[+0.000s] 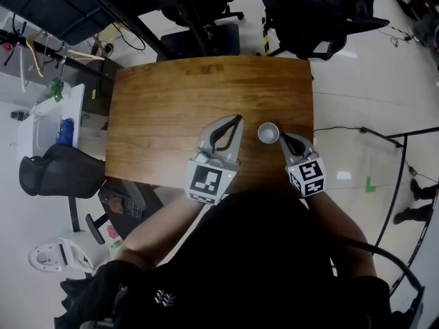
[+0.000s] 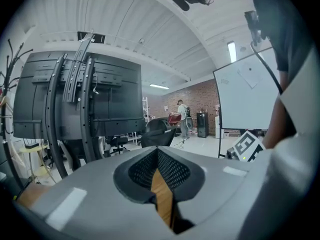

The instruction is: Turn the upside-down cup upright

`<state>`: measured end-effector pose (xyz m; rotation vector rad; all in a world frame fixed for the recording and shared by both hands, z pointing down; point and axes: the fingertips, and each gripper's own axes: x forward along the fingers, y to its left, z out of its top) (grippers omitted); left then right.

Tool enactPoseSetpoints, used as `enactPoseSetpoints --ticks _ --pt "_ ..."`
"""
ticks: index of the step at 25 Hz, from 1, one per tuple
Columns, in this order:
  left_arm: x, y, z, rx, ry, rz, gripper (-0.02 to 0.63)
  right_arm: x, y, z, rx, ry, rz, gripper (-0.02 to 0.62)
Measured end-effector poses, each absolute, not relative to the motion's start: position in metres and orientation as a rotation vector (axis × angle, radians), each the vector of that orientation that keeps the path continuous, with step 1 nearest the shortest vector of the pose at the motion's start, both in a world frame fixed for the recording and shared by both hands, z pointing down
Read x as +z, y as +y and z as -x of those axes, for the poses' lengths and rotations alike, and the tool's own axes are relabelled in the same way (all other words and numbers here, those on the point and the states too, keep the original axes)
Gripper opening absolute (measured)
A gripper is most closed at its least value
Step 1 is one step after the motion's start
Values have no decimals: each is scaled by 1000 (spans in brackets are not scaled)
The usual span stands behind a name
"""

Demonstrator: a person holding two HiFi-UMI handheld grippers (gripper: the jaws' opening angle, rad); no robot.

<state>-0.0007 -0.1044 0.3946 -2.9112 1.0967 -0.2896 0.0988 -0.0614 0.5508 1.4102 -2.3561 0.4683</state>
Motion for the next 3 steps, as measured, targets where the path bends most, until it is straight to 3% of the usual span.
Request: enactPoseSetpoints --ticks 3 --pt "394 -106 -1 -284 1099 2903 0 550 -64 -103 467 -2354 -1428 2"
